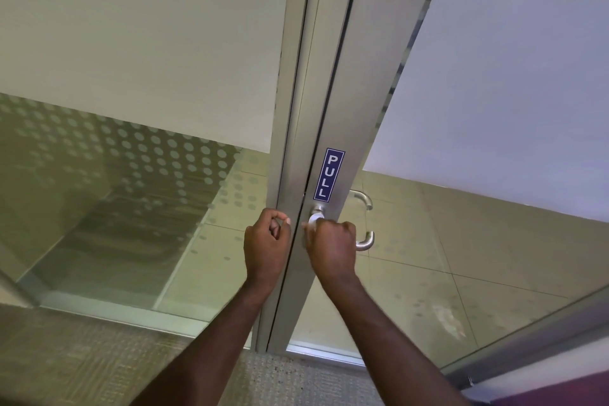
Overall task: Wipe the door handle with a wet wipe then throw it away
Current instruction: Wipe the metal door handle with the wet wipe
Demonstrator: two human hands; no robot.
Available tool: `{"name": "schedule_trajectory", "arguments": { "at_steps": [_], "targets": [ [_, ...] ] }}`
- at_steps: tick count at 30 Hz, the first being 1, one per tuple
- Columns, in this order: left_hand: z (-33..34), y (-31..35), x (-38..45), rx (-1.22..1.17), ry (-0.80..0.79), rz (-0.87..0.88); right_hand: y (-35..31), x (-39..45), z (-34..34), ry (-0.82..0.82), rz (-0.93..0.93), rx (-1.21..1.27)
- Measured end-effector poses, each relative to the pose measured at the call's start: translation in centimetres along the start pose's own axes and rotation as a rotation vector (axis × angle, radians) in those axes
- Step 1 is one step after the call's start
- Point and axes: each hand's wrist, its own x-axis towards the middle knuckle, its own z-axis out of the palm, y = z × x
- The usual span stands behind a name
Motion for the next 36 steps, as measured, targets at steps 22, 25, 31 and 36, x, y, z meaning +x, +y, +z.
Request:
{"name": "schedule_trajectory", "arguments": {
  "at_steps": [22, 25, 31, 36],
  "targets": [
    [-0.2, -0.3, -0.2, 0.034, -0.058, 0.006, -0.5, 2.9, 2.0, 0.145, 0.360, 0.162],
    [0.1, -0.1, -0.5, 0.028, -0.072, 0.008, -1.4, 2.5, 1.9, 0.125, 0.207, -0.054],
    [0.2, -0.2, -0.9, 0.026, -0.080, 0.011, -0.7, 3.3, 1.3, 0.075, 0.430, 0.264],
    [0.3, -0.2, -1.2, 0.022, -0.077, -0.010, -1.1, 1.3, 2.4, 0.039, 0.162, -0.164]
  ]
}}
